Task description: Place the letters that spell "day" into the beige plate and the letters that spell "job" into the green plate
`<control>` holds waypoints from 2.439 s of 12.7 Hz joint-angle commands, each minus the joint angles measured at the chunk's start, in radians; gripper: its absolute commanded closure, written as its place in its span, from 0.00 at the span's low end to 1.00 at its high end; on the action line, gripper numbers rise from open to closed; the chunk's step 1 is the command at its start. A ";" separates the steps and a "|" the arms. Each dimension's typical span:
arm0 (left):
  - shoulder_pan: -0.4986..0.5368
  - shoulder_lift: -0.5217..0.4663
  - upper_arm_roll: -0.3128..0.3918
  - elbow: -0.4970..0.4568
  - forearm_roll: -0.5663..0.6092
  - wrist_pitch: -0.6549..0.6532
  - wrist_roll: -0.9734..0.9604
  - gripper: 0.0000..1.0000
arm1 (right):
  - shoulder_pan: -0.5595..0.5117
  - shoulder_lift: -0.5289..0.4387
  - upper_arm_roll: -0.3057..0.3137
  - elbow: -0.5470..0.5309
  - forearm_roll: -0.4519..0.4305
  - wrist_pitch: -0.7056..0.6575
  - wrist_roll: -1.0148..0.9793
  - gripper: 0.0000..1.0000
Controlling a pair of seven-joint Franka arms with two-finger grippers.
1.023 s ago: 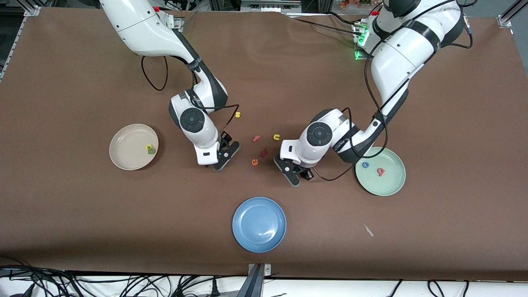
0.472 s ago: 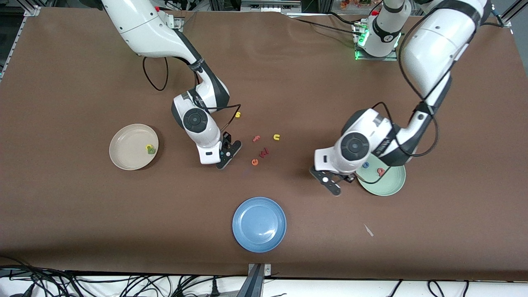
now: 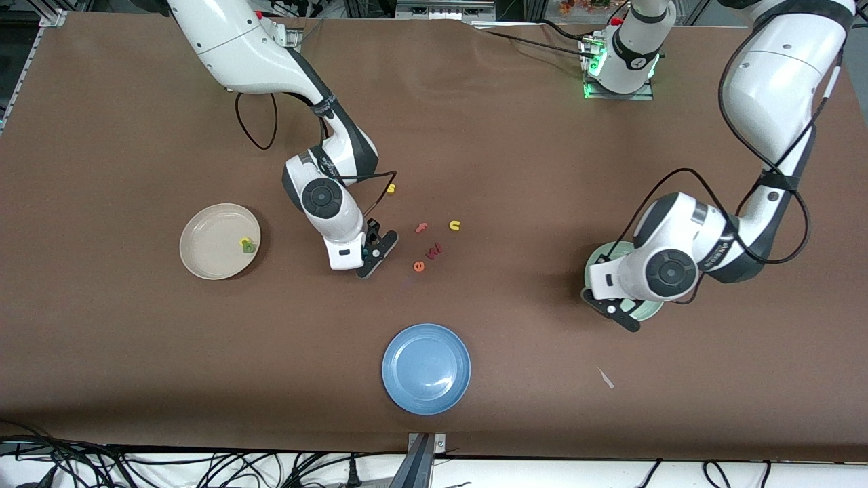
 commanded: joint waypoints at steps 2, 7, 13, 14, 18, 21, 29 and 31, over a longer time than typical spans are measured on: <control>0.098 -0.021 -0.014 -0.091 -0.026 -0.021 0.087 1.00 | 0.007 0.013 0.000 0.015 -0.011 -0.019 0.009 1.00; 0.131 -0.012 -0.014 -0.152 -0.112 0.008 0.111 1.00 | -0.086 -0.054 -0.012 0.018 0.093 -0.085 0.018 1.00; 0.131 0.000 -0.012 -0.156 -0.112 0.050 0.112 0.01 | -0.185 -0.149 -0.139 0.001 0.131 -0.376 0.084 1.00; 0.128 -0.006 -0.012 -0.149 -0.112 0.043 0.112 0.00 | -0.186 -0.157 -0.181 -0.007 0.132 -0.408 0.089 1.00; 0.125 -0.076 -0.044 -0.129 -0.141 0.017 0.094 0.00 | -0.186 -0.173 -0.276 -0.060 0.131 -0.428 0.172 1.00; 0.116 -0.130 -0.075 -0.061 -0.199 -0.094 0.092 0.00 | -0.194 -0.160 -0.276 -0.042 0.127 -0.430 0.164 0.00; 0.116 -0.426 -0.156 -0.001 -0.331 -0.348 -0.116 0.00 | -0.205 -0.166 -0.278 0.095 0.126 -0.603 0.175 0.00; 0.116 -0.475 -0.143 0.039 -0.339 -0.377 -0.104 0.00 | -0.202 -0.189 -0.288 0.111 0.124 -0.673 0.202 0.00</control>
